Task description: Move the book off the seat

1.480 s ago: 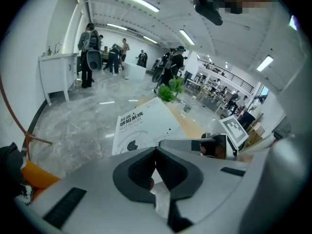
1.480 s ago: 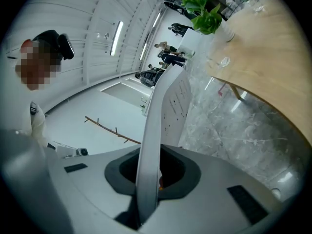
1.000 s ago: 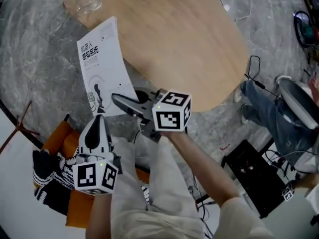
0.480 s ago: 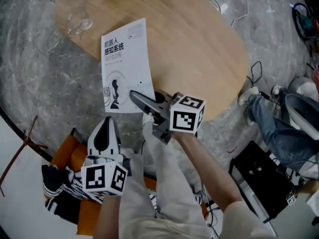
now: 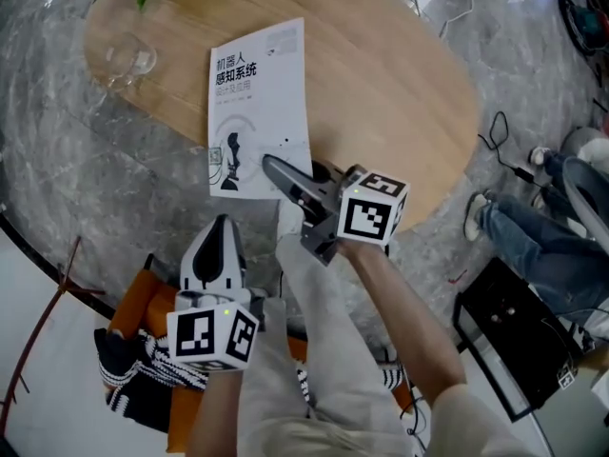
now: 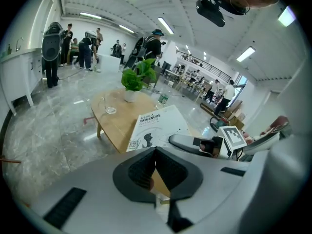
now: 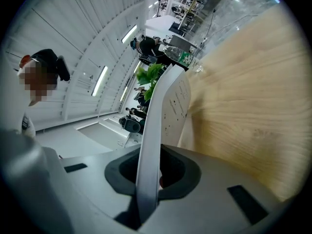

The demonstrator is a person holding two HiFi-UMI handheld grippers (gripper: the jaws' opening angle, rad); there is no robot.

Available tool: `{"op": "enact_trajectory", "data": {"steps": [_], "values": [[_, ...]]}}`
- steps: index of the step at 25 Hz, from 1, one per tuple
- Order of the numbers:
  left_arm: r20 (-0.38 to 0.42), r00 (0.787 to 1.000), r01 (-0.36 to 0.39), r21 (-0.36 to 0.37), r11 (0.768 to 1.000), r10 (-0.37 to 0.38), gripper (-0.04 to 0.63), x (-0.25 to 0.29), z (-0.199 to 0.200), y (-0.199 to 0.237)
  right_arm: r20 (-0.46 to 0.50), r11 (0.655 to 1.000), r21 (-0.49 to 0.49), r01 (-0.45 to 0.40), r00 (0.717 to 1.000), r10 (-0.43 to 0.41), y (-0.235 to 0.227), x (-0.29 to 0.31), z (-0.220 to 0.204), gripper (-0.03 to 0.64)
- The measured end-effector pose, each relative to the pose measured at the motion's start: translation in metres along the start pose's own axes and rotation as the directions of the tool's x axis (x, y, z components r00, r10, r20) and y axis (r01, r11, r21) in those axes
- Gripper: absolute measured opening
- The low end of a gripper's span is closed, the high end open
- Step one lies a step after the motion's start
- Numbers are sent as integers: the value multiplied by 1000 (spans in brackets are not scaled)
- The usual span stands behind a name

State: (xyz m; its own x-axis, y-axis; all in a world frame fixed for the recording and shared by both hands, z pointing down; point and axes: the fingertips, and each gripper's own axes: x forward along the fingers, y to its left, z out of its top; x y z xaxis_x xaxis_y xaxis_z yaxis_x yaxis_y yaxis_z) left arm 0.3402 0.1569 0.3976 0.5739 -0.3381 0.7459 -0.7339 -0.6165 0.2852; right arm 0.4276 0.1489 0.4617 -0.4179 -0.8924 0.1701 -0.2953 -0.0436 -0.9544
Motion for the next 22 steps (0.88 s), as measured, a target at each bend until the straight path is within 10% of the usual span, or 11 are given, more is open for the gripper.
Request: {"op": "enact_trajectory", "data": {"steps": [22], "values": [[-77,992,110,95,989,-103,8,64,-10,-80,155,972,109,208,962,-223,-101,-92,41,48]]}}
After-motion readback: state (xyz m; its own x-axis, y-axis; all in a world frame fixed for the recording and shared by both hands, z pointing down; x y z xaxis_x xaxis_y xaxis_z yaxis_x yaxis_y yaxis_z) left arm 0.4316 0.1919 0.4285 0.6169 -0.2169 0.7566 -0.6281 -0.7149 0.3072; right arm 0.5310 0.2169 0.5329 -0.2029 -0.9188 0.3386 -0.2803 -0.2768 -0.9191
